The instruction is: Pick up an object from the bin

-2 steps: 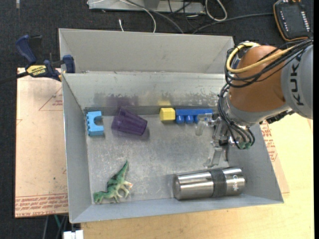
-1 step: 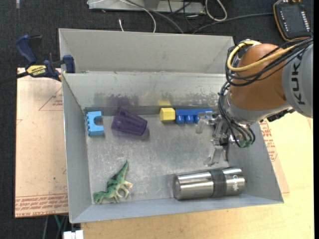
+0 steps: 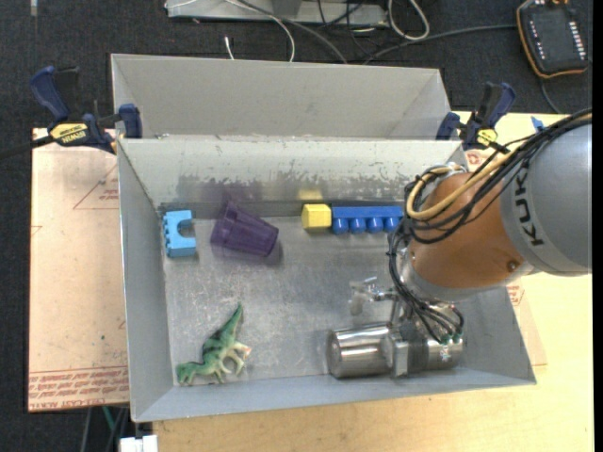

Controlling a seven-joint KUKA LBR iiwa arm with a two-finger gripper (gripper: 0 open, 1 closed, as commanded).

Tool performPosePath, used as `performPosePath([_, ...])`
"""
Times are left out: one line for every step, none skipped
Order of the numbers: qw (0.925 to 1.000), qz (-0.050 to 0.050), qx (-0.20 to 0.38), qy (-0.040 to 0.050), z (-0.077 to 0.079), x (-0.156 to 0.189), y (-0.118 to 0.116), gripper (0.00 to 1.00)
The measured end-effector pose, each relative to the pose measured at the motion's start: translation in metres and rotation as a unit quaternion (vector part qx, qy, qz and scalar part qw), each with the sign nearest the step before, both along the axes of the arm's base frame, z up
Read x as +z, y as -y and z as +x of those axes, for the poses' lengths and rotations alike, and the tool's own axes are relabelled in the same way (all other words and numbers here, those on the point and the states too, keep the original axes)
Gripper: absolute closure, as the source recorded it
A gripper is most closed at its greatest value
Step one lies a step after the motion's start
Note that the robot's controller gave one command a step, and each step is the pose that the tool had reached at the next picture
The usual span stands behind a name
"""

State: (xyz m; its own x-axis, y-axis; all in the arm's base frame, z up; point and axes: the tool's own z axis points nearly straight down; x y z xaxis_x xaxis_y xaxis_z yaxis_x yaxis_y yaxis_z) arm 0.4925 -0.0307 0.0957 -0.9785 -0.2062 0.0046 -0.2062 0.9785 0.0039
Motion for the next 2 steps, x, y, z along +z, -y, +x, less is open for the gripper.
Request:
performPosePath([0.9999, 0.0, 0.01, 0.0047, 0.008, 0.012, 0.0, 0.0])
performPosePath([0.9999, 0.002, 0.007, -0.0078, -0.011, 0.006, -0.026, 0.0])
